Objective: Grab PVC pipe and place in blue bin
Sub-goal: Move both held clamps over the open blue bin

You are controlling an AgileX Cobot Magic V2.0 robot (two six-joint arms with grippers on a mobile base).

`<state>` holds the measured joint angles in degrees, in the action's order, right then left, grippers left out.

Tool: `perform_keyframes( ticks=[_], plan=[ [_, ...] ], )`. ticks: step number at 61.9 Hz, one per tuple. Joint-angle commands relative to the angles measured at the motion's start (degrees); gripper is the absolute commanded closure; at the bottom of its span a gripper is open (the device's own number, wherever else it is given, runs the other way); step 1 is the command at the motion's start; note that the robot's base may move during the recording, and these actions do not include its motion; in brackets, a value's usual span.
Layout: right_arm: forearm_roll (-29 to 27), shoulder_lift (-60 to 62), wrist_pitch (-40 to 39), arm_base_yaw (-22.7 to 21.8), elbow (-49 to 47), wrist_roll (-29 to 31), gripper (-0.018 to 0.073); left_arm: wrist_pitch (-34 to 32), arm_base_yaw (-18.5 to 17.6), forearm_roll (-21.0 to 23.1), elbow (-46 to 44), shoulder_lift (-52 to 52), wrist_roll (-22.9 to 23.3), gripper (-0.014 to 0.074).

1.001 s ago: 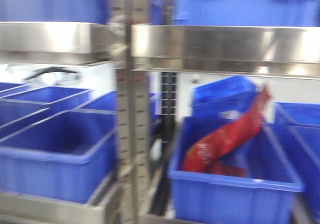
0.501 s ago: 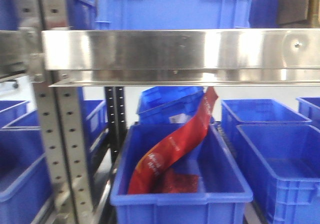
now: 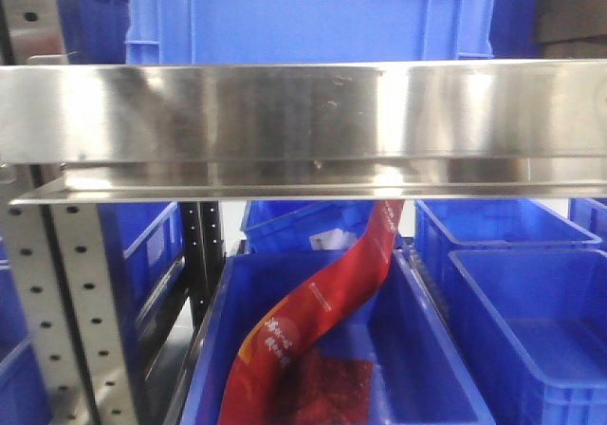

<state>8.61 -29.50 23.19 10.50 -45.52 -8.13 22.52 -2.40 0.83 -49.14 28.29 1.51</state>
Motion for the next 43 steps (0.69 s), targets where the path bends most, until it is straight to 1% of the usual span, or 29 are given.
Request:
perform_keyframes(
  ticks=[1, 43],
  plan=[
    [0.6, -0.1, -1.4, 0.0, -0.4, 0.3, 0.0728, -1.3, -0.1, 0.4, -0.3, 0.1, -0.2, 0.0707],
    [0.6, -0.1, -1.3, 0.0, -0.4, 0.3, 0.0728, -1.3, -0.1, 0.4, -0.3, 0.0, -0.2, 0.0707]
  ],
)
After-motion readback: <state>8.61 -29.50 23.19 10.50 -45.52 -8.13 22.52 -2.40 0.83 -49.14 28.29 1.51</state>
